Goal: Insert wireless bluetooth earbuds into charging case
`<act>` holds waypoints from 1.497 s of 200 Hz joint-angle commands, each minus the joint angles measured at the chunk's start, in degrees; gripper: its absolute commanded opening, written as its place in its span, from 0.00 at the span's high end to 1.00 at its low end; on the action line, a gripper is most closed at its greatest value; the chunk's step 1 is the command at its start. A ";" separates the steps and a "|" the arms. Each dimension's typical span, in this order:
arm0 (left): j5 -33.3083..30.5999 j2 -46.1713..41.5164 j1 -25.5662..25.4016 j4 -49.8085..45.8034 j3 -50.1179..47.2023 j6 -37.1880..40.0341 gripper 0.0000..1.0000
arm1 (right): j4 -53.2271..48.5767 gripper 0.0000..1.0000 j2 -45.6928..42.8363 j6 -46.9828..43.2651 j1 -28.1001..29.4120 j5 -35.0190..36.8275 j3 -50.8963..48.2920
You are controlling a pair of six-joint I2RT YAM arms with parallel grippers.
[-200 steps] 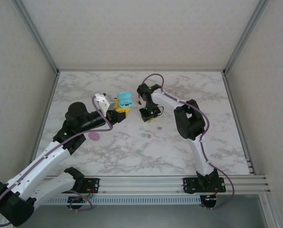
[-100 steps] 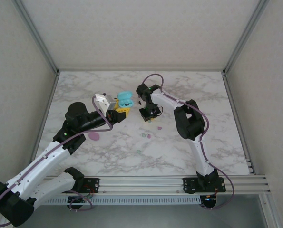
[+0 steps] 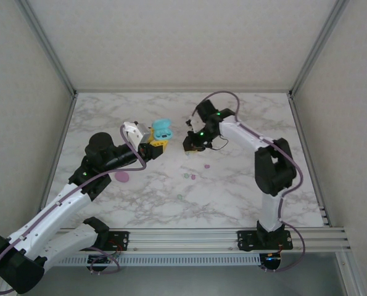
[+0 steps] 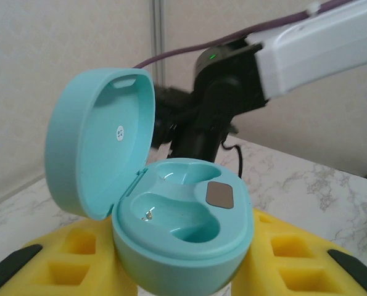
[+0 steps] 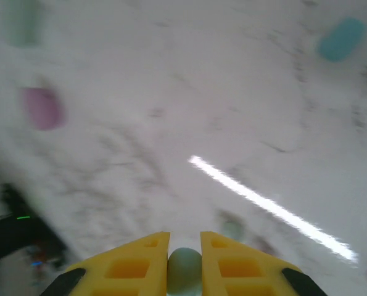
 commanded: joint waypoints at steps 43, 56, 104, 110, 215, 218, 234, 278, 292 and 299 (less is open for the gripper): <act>0.63 1.96 3.05 0.47 0.60 0.99 0.70 | 20.05 0.83 -10.86 14.46 -5.38 -29.06 -10.29; 0.86 2.66 3.33 0.64 0.44 1.04 0.70 | 22.17 0.83 -12.62 16.58 -5.77 -30.42 -10.86; 1.48 5.12 3.62 0.34 1.15 1.97 0.70 | 27.46 0.83 -17.48 22.38 -5.86 -32.57 -11.47; 1.52 5.44 3.62 0.30 1.21 1.95 0.70 | 28.14 0.83 -18.01 23.17 -5.87 -32.66 -11.56; 4.20 8.62 3.44 1.23 1.57 2.88 0.71 | 32.17 0.83 -24.10 32.25 -4.73 -26.25 -11.59; 4.24 8.74 3.44 1.30 1.57 3.02 0.70 | 32.19 0.83 -24.25 32.50 -4.65 -26.04 -11.54; 4.70 9.14 3.36 1.42 1.74 3.38 0.70 | 32.51 0.82 -24.71 33.95 -4.34 -24.61 -11.48; 5.56 10.16 2.96 2.13 2.31 4.11 0.70 | 35.20 0.82 -25.01 37.01 -2.67 -22.12 -12.06; 5.82 10.40 2.83 2.42 2.61 4.06 0.71 | 36.33 0.82 -24.93 37.70 -1.84 -21.88 -11.98; 5.83 10.63 2.74 2.41 2.76 4.09 0.71 | 36.94 0.82 -24.92 38.10 -1.44 -21.83 -11.85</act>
